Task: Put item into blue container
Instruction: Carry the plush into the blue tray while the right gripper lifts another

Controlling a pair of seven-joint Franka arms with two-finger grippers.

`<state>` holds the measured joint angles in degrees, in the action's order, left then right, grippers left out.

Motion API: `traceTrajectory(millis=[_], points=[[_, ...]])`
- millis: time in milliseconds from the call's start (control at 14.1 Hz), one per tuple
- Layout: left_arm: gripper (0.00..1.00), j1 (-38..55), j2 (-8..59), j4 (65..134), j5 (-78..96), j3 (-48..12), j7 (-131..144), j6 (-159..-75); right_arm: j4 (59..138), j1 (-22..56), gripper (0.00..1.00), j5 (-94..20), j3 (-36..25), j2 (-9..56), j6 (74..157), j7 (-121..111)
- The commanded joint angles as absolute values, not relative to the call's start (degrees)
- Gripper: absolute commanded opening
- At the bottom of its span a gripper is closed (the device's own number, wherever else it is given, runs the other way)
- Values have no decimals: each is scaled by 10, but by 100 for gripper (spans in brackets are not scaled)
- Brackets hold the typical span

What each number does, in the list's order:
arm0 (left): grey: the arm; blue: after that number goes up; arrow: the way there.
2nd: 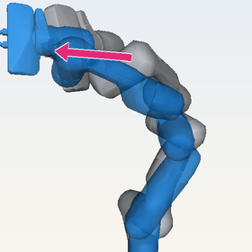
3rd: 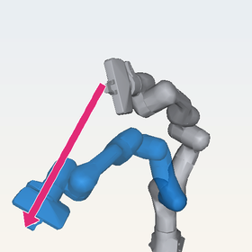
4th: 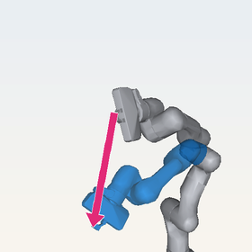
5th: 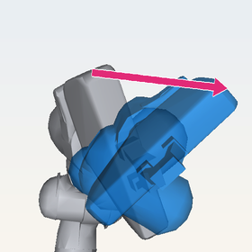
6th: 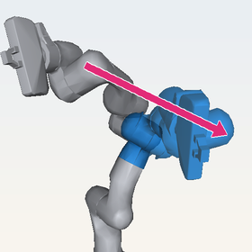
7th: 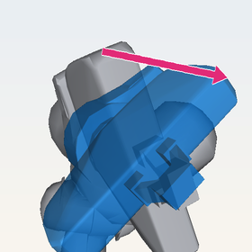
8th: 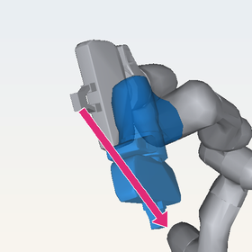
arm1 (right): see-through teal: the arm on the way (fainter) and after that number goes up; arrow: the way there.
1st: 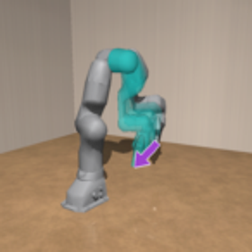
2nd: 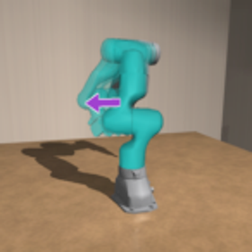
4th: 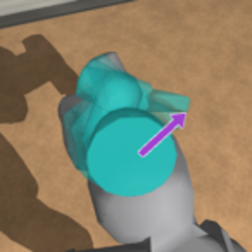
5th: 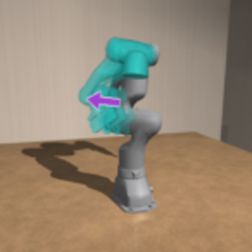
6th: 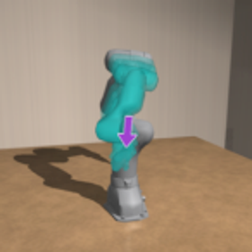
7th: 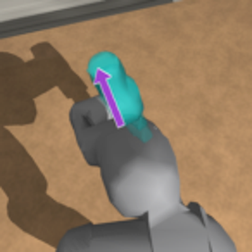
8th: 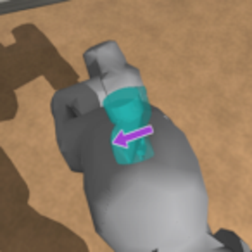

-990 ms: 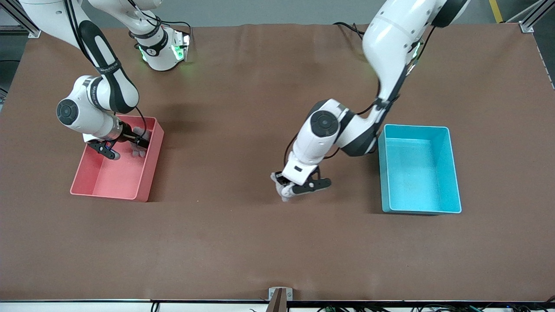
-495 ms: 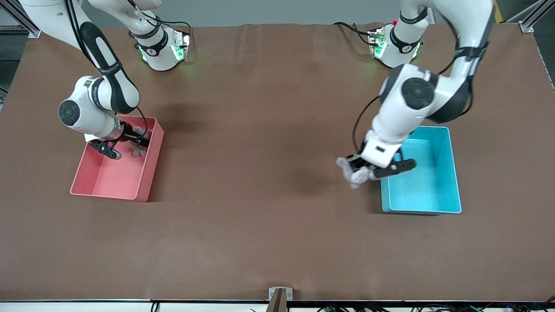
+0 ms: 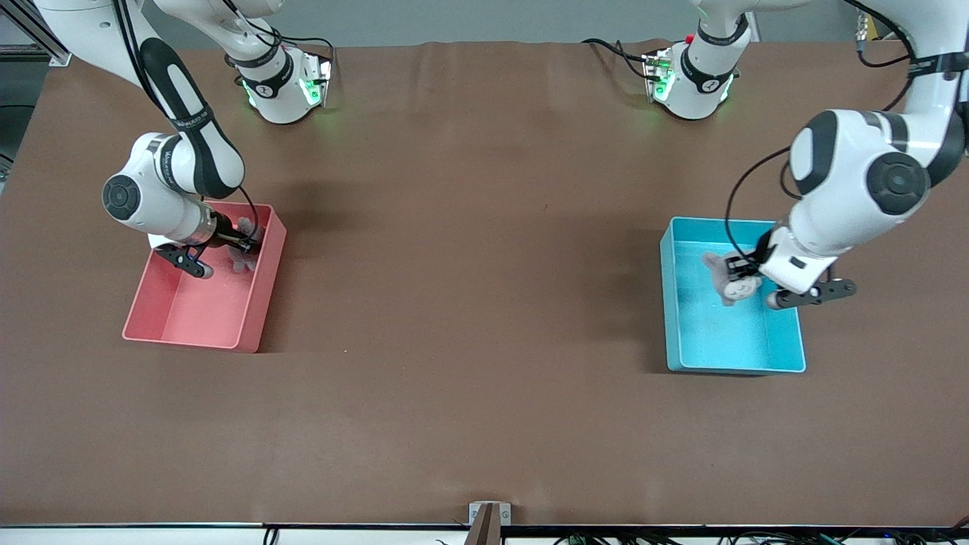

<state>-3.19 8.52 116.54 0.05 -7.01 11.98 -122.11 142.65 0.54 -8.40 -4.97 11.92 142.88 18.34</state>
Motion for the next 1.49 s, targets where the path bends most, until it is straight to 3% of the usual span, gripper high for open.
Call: traceTrajectory(millis=[0,283,778,990,1061,1273,1415], points=[[27,-67,111,1168,-11,-76,75,-1224,1435,-5,12,-97,-41,115,1429,168],[27,-89,155,1168,-12,-76,51,-1258,1417,-4,3,-97,-42,110,1409,157],[27,-96,221,1168,-31,-75,50,-1290,1183,-30,2,-91,-44,106,1099,129],[30,-96,228,1166,-31,-75,51,-1296,1114,16,2,-91,-40,106,1042,232],[38,-95,226,1165,-31,-75,52,-1296,1102,45,2,-92,-40,106,1041,281],[100,-95,206,1164,-31,-77,61,-1283,1065,156,2,-95,-40,112,1049,447],[100,-92,179,1159,-30,-78,62,-1245,1031,213,2,-96,-40,141,1065,547]])
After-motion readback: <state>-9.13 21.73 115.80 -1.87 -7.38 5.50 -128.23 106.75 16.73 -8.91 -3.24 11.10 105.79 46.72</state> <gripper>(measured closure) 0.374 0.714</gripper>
